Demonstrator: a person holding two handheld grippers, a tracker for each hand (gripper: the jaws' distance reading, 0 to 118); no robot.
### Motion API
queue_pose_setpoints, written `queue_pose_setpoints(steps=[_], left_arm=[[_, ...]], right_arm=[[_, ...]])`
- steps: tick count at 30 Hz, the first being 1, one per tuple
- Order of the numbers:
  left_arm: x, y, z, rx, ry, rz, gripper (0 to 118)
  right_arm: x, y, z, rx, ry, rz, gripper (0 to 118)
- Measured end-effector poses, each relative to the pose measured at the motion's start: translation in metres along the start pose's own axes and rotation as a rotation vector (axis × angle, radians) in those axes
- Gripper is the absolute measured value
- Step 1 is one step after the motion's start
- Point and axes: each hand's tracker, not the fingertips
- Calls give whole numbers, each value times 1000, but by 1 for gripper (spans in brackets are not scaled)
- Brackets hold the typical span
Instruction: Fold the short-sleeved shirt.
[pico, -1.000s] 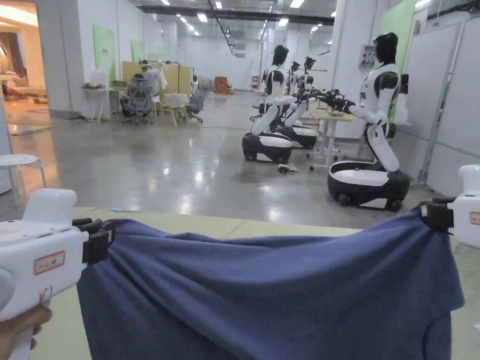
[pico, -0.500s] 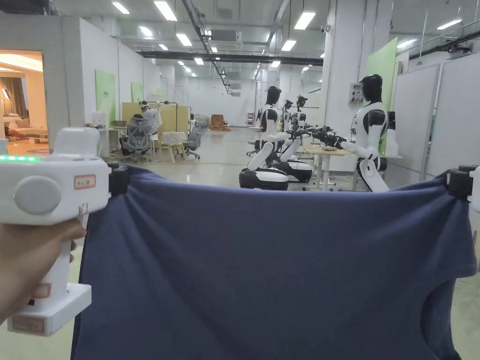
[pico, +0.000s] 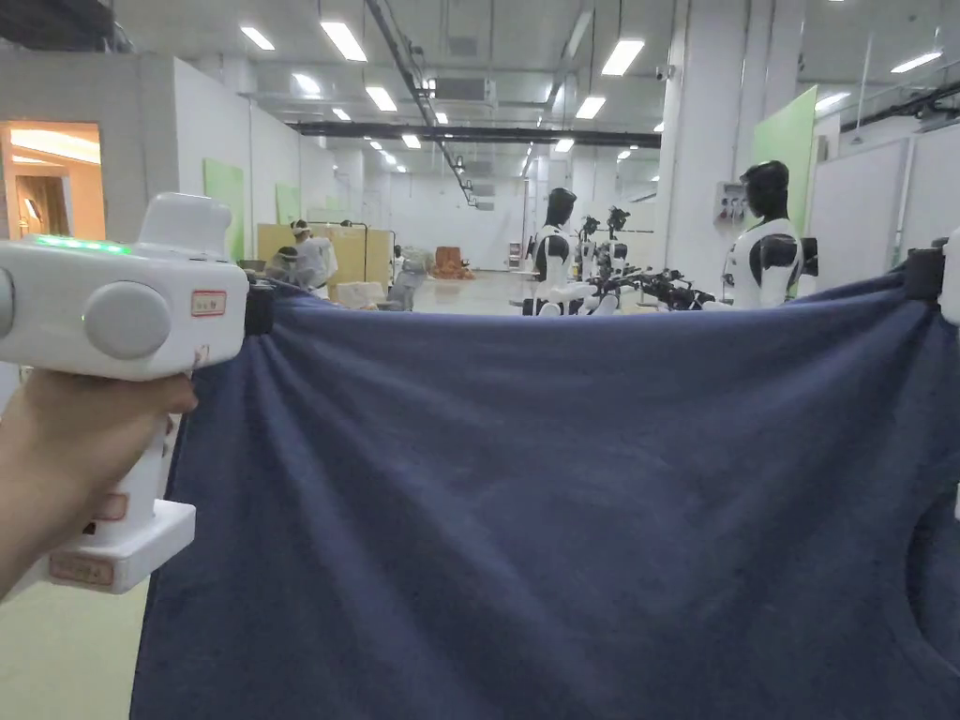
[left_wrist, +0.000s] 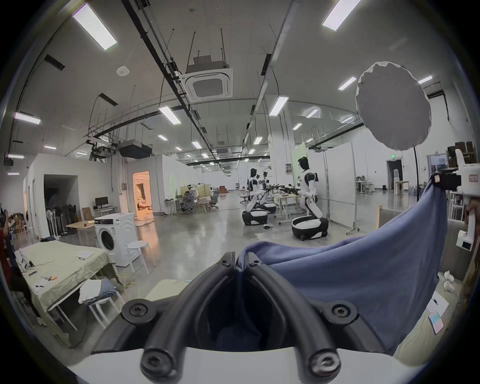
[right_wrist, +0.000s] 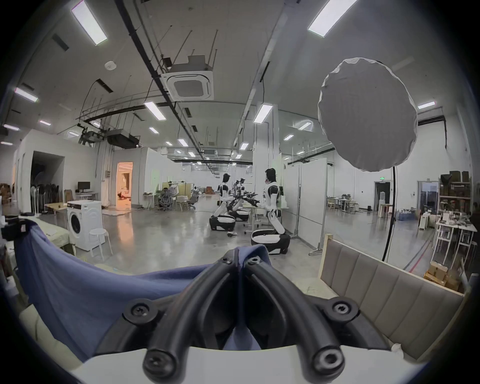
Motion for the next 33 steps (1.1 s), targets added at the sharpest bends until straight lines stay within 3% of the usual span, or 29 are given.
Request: queue_pose_setpoints(steps=[8,17,24,33], left_arm=[[1,5,-87,8,20,-26,2],[16,-38,-157,-73,55,-90,2],[30,-115,-185,-164,49,-52,2],[43,-241,-183,-340,65,-28,2]], right_arm=[[-6,2,-78,42,-23,67,4],[-10,-32,-142,14,-18,57,4],[-12,-119,-173,-70,8,78,4],[-29,-252,-153,-229,52,106,4]])
